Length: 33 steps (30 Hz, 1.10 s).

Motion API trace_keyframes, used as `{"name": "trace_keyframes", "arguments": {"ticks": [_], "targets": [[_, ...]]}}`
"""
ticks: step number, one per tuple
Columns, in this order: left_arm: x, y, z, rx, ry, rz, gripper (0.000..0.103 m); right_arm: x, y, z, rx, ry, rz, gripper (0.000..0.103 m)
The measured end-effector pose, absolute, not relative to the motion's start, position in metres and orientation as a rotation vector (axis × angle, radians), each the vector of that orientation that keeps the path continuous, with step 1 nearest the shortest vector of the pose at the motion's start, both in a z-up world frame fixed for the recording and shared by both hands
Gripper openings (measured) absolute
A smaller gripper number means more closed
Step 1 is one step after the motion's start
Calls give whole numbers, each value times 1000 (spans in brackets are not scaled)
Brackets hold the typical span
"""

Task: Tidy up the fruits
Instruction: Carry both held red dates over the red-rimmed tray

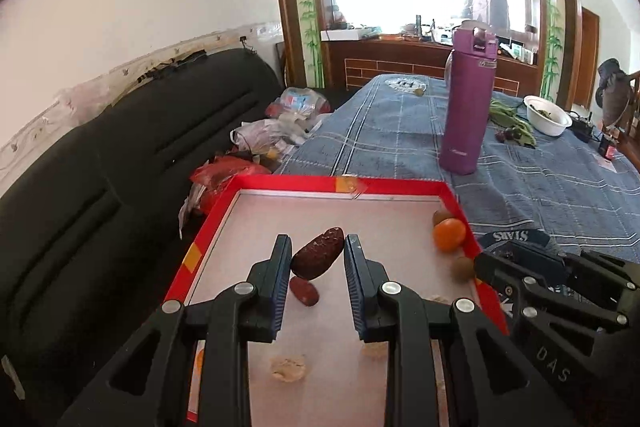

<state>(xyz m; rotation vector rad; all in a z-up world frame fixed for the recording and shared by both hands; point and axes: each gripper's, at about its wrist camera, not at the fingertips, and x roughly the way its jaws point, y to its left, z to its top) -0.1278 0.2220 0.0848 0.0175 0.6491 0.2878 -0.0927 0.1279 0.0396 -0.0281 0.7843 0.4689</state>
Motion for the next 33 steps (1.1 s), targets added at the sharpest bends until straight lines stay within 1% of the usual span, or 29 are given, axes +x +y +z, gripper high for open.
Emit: {"name": "trace_keyframes", "arguments": {"ticks": [14, 33], "targets": [[-129, 242, 74, -7, 672, 307, 26, -95, 144, 33, -41, 789, 481, 28], [-121, 249, 60, -13, 714, 323, 26, -90, 151, 14, -51, 829, 474, 28]]}}
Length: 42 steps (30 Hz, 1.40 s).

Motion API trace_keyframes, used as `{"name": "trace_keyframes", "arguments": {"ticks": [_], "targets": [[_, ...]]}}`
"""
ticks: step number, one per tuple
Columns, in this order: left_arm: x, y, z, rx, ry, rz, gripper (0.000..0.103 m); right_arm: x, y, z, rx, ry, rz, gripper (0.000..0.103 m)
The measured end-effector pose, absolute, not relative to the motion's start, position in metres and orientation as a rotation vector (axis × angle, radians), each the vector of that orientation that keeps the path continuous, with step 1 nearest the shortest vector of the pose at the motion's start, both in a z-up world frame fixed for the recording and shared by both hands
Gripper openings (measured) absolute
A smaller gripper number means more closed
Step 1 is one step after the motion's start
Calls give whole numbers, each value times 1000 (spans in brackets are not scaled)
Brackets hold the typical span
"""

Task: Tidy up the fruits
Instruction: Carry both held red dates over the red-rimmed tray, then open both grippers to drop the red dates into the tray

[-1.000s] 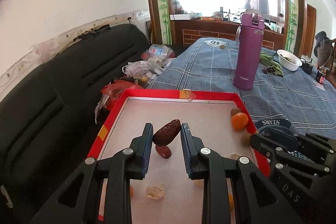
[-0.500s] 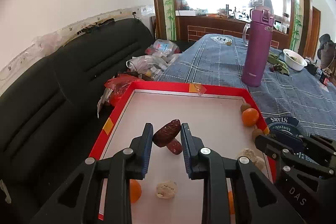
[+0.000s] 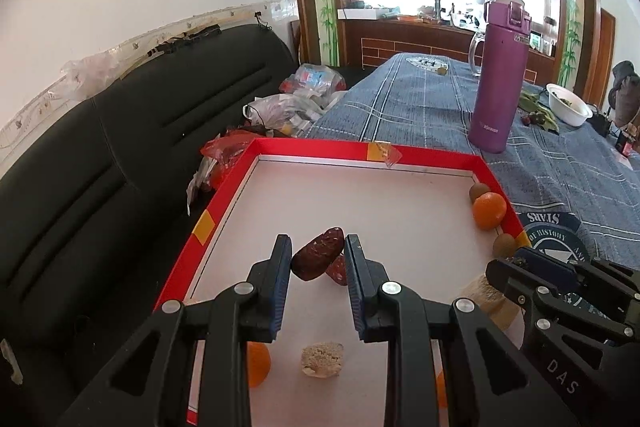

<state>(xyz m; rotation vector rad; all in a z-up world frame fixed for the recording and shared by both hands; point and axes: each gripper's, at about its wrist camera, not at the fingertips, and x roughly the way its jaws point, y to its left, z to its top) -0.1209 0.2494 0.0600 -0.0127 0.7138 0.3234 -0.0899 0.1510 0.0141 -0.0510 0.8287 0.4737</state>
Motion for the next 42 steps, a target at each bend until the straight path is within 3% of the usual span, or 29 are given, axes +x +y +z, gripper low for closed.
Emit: {"name": "trace_keyframes", "arguments": {"ticks": [13, 16, 18, 20, 25, 32, 42], "targets": [[-116, 251, 46, -13, 762, 336, 27, -93, 154, 12, -82, 790, 472, 29], [-117, 252, 46, -17, 767, 343, 37, -94, 153, 13, -69, 782, 486, 29], [-118, 253, 46, -16, 766, 347, 37, -95, 153, 14, -66, 779, 486, 36], [-118, 253, 46, -20, 769, 350, 47, -96, 151, 16, -61, 766, 486, 43], [-121, 252, 47, -20, 765, 353, 56, -100, 147, 22, -59, 735, 486, 43], [-128, 248, 52, -18, 737, 355, 78, -105, 135, 26, -52, 718, 468, 44], [-146, 233, 71, 20, 666, 364, 84, -123, 114, 41, -33, 674, 439, 45]]}}
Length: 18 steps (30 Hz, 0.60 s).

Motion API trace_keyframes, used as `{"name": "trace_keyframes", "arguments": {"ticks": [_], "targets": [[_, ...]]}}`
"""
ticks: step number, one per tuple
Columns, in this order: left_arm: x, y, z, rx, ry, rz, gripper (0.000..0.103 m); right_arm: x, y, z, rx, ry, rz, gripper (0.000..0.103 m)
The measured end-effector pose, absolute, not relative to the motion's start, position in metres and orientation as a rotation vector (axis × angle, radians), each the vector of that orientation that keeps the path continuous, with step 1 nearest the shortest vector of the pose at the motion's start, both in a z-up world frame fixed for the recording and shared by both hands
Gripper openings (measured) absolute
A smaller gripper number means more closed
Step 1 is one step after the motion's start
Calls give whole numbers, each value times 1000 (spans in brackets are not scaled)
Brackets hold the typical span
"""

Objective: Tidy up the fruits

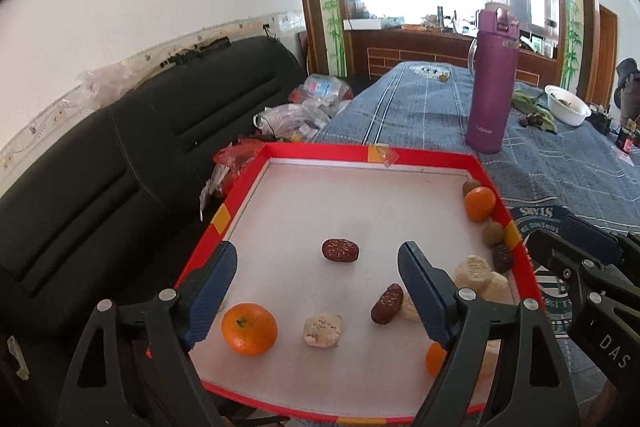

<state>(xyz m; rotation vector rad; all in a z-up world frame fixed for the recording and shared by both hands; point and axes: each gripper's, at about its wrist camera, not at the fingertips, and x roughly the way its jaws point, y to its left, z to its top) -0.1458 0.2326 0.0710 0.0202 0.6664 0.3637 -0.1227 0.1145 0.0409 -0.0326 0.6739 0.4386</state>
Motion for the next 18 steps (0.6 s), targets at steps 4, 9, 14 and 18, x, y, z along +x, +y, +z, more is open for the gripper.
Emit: {"name": "trace_keyframes", "arguments": {"ticks": [4, 9, 14, 18], "targets": [[-162, 227, 86, 32, 614, 383, 89, -139, 107, 53, -42, 625, 426, 54], [-185, 219, 104, 43, 539, 388, 103, -163, 97, 67, -46, 572, 407, 65], [-207, 207, 123, 50, 471, 363, 103, -192, 85, 84, -47, 525, 397, 76], [-225, 195, 137, 61, 430, 333, 103, -221, 75, 100, -47, 463, 384, 86]]}}
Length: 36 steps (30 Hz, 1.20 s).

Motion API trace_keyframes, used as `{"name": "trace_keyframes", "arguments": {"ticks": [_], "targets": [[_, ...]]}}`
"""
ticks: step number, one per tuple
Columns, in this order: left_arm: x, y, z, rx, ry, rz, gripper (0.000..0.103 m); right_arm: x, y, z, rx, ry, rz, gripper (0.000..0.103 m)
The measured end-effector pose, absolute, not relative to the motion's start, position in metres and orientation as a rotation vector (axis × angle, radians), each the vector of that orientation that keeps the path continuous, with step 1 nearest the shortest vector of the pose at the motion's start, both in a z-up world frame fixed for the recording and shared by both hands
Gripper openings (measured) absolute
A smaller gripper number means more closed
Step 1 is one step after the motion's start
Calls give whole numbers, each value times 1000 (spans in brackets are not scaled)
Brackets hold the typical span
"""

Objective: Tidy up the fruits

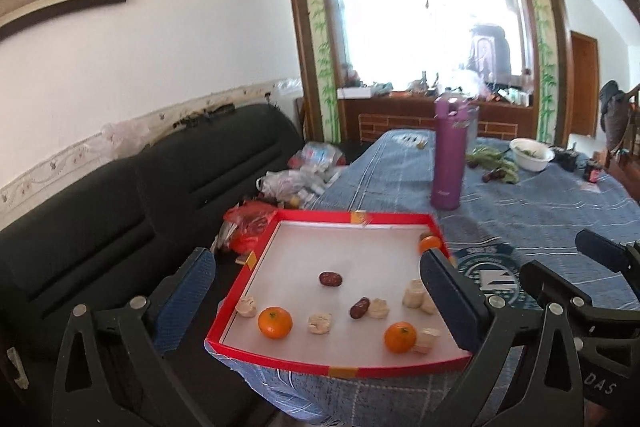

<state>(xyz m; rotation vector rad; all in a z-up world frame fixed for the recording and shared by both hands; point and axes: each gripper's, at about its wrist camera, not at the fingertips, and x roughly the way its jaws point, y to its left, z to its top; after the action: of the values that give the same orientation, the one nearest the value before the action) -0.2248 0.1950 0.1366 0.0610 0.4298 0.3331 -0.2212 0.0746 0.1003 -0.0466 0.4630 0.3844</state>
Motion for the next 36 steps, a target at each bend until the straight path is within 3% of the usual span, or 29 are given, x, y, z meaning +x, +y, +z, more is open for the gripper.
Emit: {"name": "trace_keyframes", "arguments": {"ticks": [7, 21, 36], "targets": [[-255, 178, 152, 84, 367, 316, 103, -264, 53, 122, -35, 355, 314, 103], [-287, 155, 159, 64, 320, 294, 103, -298, 6, 137, 79, 277, 236, 103], [-290, 162, 154, 43, 333, 323, 103, -297, 20, 125, 50, 314, 258, 103]]}}
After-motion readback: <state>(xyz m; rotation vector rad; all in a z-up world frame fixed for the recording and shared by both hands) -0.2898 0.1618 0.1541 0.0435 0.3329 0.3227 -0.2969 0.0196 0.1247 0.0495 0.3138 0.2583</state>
